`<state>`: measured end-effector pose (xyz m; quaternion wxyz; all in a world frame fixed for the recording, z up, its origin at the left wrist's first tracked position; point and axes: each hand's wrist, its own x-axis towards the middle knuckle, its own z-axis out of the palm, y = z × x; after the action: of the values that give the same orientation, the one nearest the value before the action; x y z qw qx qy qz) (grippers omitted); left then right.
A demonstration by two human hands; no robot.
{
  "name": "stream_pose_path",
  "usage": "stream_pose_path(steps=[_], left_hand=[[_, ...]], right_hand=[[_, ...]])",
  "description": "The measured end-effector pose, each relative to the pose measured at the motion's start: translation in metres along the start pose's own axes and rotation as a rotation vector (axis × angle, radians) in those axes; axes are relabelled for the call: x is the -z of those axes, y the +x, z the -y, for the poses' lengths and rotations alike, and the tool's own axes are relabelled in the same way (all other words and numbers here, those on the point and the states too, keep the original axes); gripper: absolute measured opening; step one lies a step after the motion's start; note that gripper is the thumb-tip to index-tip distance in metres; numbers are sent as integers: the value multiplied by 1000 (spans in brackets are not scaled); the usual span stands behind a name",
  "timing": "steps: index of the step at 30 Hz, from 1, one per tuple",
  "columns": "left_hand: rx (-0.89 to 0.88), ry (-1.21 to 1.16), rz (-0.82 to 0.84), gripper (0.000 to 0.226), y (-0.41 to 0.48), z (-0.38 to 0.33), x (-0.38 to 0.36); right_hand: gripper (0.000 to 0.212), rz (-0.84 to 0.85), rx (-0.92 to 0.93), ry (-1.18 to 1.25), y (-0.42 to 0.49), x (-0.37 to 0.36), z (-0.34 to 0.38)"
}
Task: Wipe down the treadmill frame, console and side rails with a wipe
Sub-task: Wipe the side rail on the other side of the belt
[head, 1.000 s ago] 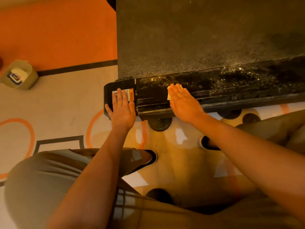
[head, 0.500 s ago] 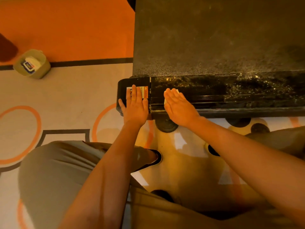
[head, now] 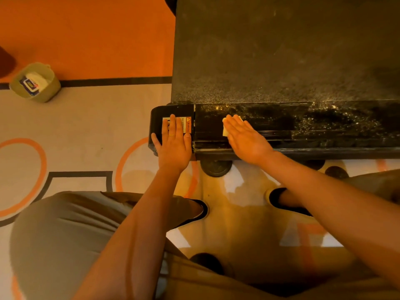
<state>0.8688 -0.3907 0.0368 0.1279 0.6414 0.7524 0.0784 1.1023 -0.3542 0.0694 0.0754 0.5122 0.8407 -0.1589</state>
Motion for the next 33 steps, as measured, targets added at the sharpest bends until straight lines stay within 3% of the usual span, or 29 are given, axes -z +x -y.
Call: stream_pose_path(steps=[7, 12, 16, 23, 27, 33], left_hand=[[-35, 8, 4, 58, -1, 4, -1], [-20, 1, 9, 63, -3, 0, 2], [-16, -12, 12, 60, -2, -1, 3], [17, -5, 33, 58, -1, -1, 3], [13, -23, 36, 59, -1, -3, 3], [-2, -15, 21, 58, -2, -2, 3]], right_hand=[[58, -38, 18, 45, 26, 0, 61], [56, -37, -8, 105, 6, 0, 8], [55, -54, -137, 136, -26, -1, -41], [57, -102, -145, 150, 1, -1, 10], [56, -98, -121, 123, -14, 0, -20], [53, -133, -300, 207, -48, -2, -70]])
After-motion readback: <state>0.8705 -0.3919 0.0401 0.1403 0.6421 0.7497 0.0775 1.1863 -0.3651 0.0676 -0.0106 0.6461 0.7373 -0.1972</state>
